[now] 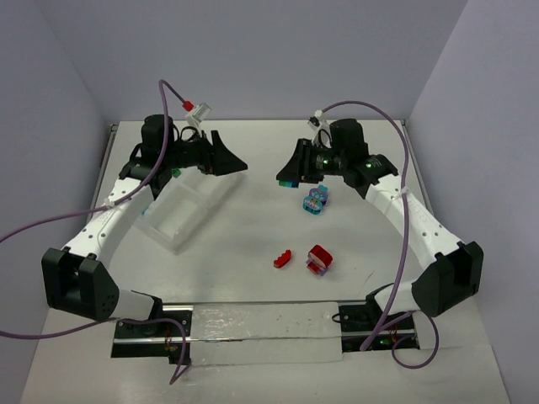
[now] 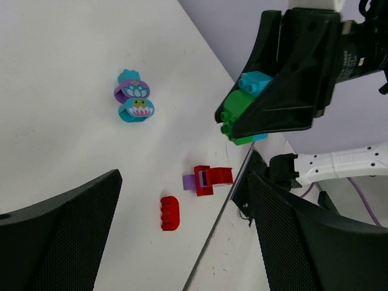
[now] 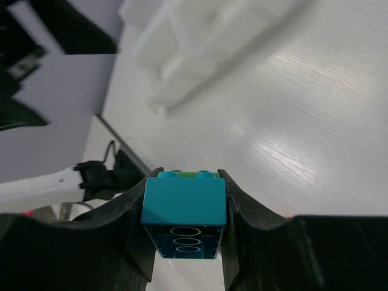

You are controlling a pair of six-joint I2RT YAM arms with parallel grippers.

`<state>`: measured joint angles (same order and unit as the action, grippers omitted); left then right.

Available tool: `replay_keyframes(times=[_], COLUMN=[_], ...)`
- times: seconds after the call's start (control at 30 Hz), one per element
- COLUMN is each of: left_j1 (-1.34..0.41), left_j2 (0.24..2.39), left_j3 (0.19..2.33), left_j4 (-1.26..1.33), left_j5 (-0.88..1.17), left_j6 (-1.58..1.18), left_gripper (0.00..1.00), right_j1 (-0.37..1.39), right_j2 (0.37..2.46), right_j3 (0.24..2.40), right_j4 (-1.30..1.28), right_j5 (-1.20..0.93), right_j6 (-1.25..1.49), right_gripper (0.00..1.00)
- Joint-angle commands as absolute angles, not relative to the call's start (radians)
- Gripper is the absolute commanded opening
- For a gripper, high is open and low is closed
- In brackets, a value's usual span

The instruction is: Sort the legos into containers by color

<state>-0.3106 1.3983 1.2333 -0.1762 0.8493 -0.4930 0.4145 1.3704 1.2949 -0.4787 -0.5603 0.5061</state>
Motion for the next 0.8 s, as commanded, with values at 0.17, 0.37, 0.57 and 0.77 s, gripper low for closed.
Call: replay_keyframes(times=[0.17,0.37,0.57,0.77], left_j1=[-0.309,-0.308,-0.308,-0.308], left_j2=[1.333,1.297,1.296,1.305], left_j3=[1.271,1.267,1.257,1.246], left_j4=[-0.271,-0.314,-0.324,-0.313], left_j5=[0.637,0.564,0.560,0.577], left_j6=[-0.449,-0.431,-0.433,-0.445], left_gripper=[0.91,0.91,0.92,0.92], right_j1=[0.515,0.565,0.587,0.597], right_j2=[1.578,1.764,1.842,1.901], right_j3=[1.261,1.275,1.301,1.308], right_j4=[-0.589,-0.540,-0.545,-0.563], right_j5=[-0.217,-0.206,-0.069,0.018], right_j6=[0.481,0.481,0.516,0.544], right_gripper=[0.03,0.05,0.14,0.33])
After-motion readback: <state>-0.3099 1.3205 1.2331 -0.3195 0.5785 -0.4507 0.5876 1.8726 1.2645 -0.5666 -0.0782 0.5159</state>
